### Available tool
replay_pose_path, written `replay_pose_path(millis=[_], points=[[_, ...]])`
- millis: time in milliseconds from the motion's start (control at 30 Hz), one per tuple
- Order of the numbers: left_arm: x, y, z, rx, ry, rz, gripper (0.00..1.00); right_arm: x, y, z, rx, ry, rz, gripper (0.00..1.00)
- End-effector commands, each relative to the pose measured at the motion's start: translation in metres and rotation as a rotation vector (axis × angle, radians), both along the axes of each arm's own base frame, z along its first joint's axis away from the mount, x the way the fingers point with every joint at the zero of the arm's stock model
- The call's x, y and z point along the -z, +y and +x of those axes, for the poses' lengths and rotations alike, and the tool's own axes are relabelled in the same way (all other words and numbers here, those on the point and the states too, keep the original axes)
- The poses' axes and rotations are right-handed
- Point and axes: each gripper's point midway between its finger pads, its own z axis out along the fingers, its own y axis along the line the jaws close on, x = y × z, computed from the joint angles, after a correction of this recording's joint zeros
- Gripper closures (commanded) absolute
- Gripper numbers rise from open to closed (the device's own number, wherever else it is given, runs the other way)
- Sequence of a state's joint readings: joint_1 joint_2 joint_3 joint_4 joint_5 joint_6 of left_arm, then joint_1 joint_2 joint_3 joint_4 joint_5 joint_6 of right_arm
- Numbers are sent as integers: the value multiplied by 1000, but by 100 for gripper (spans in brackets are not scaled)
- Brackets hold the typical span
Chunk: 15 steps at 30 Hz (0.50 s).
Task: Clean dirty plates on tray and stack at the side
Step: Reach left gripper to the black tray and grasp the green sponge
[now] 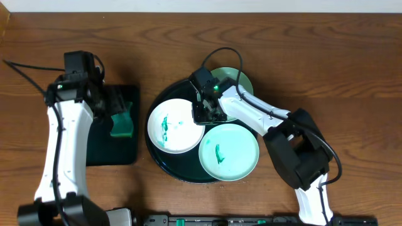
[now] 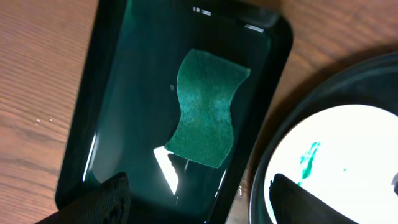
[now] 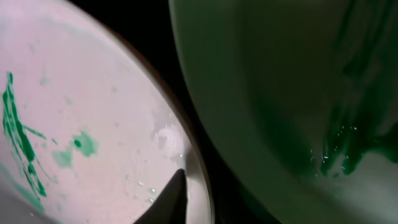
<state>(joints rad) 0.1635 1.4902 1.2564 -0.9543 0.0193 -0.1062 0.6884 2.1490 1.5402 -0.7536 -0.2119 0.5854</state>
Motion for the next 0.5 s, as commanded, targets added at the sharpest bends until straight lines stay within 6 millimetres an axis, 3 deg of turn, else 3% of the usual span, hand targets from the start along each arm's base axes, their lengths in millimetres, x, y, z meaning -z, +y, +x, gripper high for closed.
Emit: replay_pose_path(millis=[0, 467], points=[[15, 4, 2, 12, 56, 8, 28, 15, 3, -2, 4, 25, -15, 98], [98, -3, 8, 114, 270, -60, 52, 17, 4, -2, -6, 29, -10, 99]])
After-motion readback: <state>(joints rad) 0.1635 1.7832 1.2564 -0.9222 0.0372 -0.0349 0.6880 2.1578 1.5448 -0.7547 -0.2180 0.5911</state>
